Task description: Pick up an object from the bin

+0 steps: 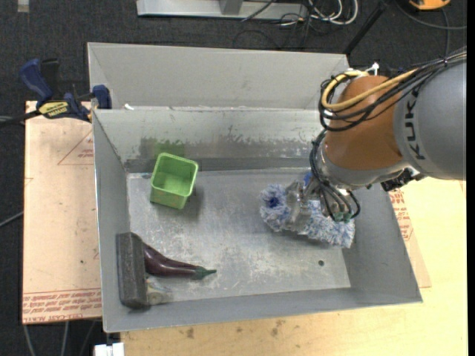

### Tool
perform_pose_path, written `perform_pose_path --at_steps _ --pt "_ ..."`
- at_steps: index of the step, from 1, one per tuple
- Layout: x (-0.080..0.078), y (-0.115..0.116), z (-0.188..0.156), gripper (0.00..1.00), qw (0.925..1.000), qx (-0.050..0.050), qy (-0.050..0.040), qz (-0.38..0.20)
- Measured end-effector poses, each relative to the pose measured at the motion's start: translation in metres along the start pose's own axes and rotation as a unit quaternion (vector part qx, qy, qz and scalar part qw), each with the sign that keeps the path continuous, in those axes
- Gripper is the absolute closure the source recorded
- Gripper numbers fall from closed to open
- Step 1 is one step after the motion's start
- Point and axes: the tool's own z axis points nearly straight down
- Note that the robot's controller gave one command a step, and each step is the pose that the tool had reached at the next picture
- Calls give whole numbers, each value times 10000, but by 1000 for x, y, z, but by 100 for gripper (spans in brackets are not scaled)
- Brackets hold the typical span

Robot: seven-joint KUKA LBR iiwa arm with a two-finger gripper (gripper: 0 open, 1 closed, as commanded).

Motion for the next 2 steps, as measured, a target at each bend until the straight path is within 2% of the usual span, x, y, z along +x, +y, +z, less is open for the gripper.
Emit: perform_pose_path --at_steps 1,2 --pt "10 8 -21 100 9998 3 34 -174" --pt "-5 3 -77 0 9997 3 2 -244"
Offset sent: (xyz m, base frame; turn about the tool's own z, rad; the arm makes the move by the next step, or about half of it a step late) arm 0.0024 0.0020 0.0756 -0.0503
